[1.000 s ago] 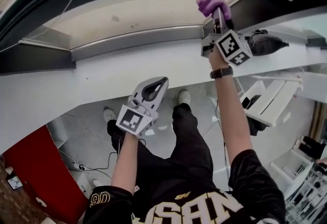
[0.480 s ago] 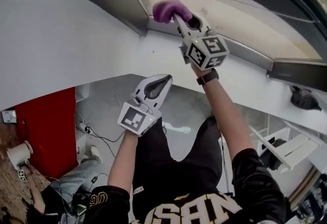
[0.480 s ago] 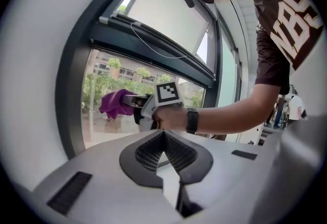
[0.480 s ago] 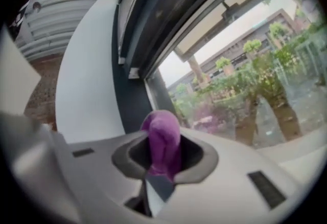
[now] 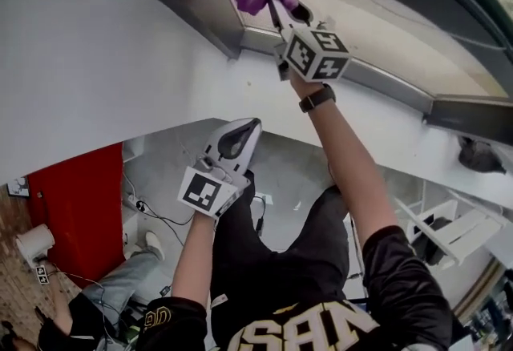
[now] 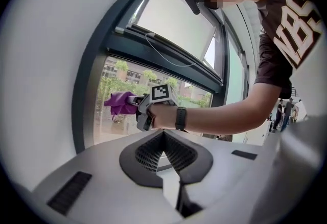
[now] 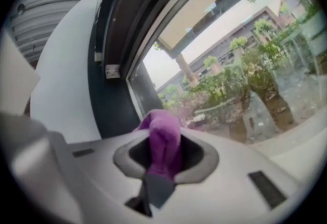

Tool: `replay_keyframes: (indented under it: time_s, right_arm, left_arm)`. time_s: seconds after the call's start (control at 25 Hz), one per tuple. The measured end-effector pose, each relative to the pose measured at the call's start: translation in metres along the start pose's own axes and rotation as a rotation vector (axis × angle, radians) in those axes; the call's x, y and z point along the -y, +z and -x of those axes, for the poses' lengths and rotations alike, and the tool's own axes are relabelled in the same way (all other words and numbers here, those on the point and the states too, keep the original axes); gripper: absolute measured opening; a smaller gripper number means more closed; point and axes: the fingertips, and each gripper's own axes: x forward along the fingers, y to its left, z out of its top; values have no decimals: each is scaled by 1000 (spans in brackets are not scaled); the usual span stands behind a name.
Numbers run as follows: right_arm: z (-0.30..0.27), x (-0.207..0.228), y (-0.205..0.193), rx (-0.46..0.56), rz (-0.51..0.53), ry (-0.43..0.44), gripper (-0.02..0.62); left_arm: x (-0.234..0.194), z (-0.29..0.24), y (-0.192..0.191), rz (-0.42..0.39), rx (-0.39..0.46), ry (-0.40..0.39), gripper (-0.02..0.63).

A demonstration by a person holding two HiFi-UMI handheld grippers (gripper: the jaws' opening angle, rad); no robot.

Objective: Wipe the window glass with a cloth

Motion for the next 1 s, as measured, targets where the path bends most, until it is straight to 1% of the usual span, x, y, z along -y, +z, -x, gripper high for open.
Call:
replay_keyframes:
  time_s: [0.08, 0.2, 0.28, 0.4, 0.48, 0.6, 0.64, 0.68, 0.76, 0.84, 0.88, 0.92, 0.96, 1.0]
  right_arm:
    - [39, 37, 7, -5, 11, -49, 83]
    - [114, 108, 24, 10, 6, -143, 83]
    - [172, 160, 39, 28, 2, -229, 83]
    - [270, 242, 60, 64, -22, -396, 83]
    - [333, 296, 69, 104, -77, -507, 83]
    - [421, 372, 79, 200, -240, -667, 83]
    - [444, 390, 82, 230, -274, -707, 83]
    - [462, 403, 87, 250, -285, -736, 83]
    - [484, 416, 95, 270, -278, -766, 83]
    - [489, 414, 97, 277, -271, -770, 83]
    - [484, 406, 96, 264, -250, -767, 83]
    - [473, 392, 93, 234, -199, -762, 83]
    - [455, 371, 88, 189, -119, -748, 83]
    - [430, 344, 80, 141, -34, -715, 83]
  left_arm:
    - [25, -22, -3, 9, 7, -42, 17]
    - [76, -67, -12, 0, 24, -135, 17]
    - [117, -99, -19, 15, 25, -209, 17]
    - [185, -142, -33, 39, 21, -329, 17]
    - [226, -165, -44, 49, 20, -382, 17]
    - [279, -192, -57, 61, 14, -451, 17]
    - [293, -198, -60, 60, 11, -472, 17]
    - [305, -202, -62, 58, 7, -488, 17]
    - [320, -208, -63, 66, 6, -503, 17]
    - [322, -207, -61, 78, 7, -497, 17]
    - [317, -204, -61, 81, 4, -485, 17]
    - [308, -200, -61, 84, 1, -470, 17]
    - [295, -193, -61, 82, 1, -453, 17]
    - [278, -185, -61, 74, 3, -437, 17]
